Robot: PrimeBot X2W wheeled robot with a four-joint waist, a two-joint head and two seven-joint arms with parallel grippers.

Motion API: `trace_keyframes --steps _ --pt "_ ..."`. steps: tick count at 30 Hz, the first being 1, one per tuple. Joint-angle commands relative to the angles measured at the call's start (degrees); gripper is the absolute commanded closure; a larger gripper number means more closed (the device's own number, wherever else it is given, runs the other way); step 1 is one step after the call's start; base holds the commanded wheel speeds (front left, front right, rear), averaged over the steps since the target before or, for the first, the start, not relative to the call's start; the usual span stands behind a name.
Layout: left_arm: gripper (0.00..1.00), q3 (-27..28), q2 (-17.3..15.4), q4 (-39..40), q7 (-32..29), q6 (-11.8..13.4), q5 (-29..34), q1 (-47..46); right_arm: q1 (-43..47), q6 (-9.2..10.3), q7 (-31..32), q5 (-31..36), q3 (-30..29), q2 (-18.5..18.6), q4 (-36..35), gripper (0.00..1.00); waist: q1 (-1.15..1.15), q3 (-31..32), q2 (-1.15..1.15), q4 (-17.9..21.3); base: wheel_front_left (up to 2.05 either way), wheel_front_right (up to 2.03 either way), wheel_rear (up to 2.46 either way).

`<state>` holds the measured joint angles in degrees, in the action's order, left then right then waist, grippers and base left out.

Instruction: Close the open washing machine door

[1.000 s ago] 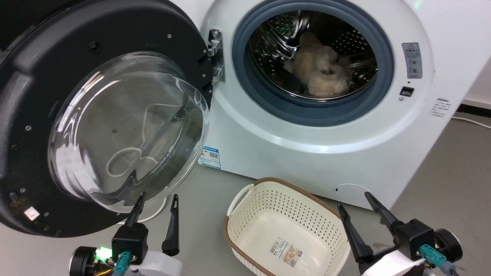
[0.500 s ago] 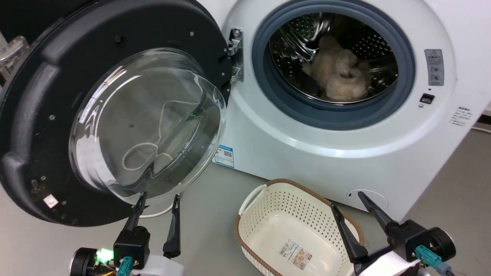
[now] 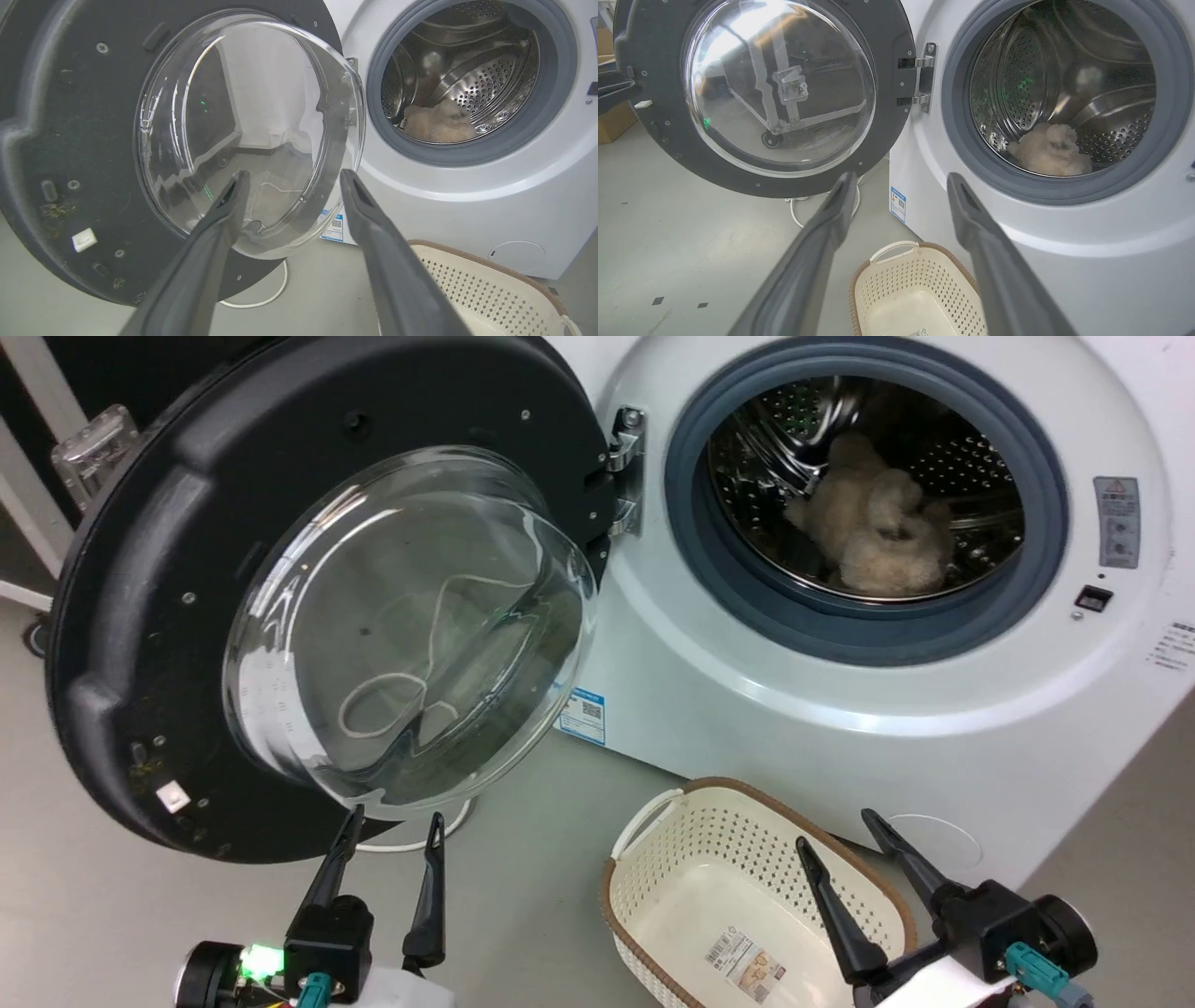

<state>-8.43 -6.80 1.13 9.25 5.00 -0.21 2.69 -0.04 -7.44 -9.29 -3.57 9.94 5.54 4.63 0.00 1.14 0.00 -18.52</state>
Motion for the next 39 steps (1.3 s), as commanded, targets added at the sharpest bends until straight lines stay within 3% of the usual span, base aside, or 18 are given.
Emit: trace_keyframes --steps 1,18,19,20,21,22,28,33,36,37,39 --pt "0.0 -0.24 -0.42 -0.03 0.53 0.41 -0.48 0.79 -0.23 -0.03 -0.49 -0.34 0.4 0.31 0.21 0.0 0.0 0.02 0.0 -0.27 0.0 0.0 0.0" --pt "0.0 -2.34 -1.23 -0.36 2.56 1.32 -1.0 1.38 0.11 -0.04 -2.52 -1.2 2.44 0.97 1.1 0.0 0.0 0.07 0.0 -4.33 0.0 0.0 0.0" --pt "0.05 -2.49 -1.25 -0.44 2.68 1.27 -1.12 1.43 0.18 -0.04 -2.64 -1.25 2.53 1.0 1.15 0.0 0.0 0.09 0.0 -4.56 0.0 0.0 0.0" --pt "0.62 -2.62 -1.28 -0.49 2.8 1.24 -1.23 1.46 0.26 -0.04 -2.76 -1.29 2.6 1.02 1.18 0.0 0.0 0.1 0.0 -4.79 0.0 0.0 0.0" --pt "0.87 -2.78 -1.31 -0.51 2.92 1.15 -1.36 1.46 0.35 -0.04 -2.88 -1.34 2.66 1.04 1.2 0.0 0.0 0.13 0.0 -5.02 0.0 0.0 0.0" --pt "1.0 -2.94 -1.39 -0.55 3.04 1.05 -1.45 1.46 0.46 -0.04 -3.0 -1.4 2.71 1.05 1.23 0.0 0.0 0.16 0.0 -5.24 0.0 0.0 0.0" --pt "1.0 -1.65 -2.48 2.96 3.76 0.02 -3.09 -0.64 1.53 -0.04 -3.72 -1.41 2.1 1.21 1.0 0.0 0.0 0.02 0.0 -6.83 0.0 0.0 0.0" --pt "1.0 2.76 -4.49 8.41 4.36 -1.54 -6.18 -4.39 2.33 -0.04 -4.32 -0.87 1.89 2.04 -0.14 0.0 0.0 -2.36 0.0 -6.99 0.0 0.0 0.0" --pt "1.0 6.95 -6.36 10.17 4.72 -2.58 -9.23 -7.25 1.94 -0.04 -4.67 -1.02 2.5 3.3 -0.69 0.0 0.0 -4.26 0.0 -5.95 0.0 0.0 0.0" --pt "1.0 12.66 -8.46 10.02 4.48 -3.39 -14.95 -11.26 1.27 -0.04 -5.03 -1.64 2.99 4.66 -1.06 0.0 0.0 -6.02 0.0 -4.74 0.0 0.0 0.0" --pt "1.0 17.34 -10.27 8.39 2.76 -3.78 -20.18 -14.87 0.8 -0.04 -5.27 -2.11 3.18 5.57 -1.34 0.0 0.0 -7.11 0.0 -3.97 0.0 0.0 0.0"
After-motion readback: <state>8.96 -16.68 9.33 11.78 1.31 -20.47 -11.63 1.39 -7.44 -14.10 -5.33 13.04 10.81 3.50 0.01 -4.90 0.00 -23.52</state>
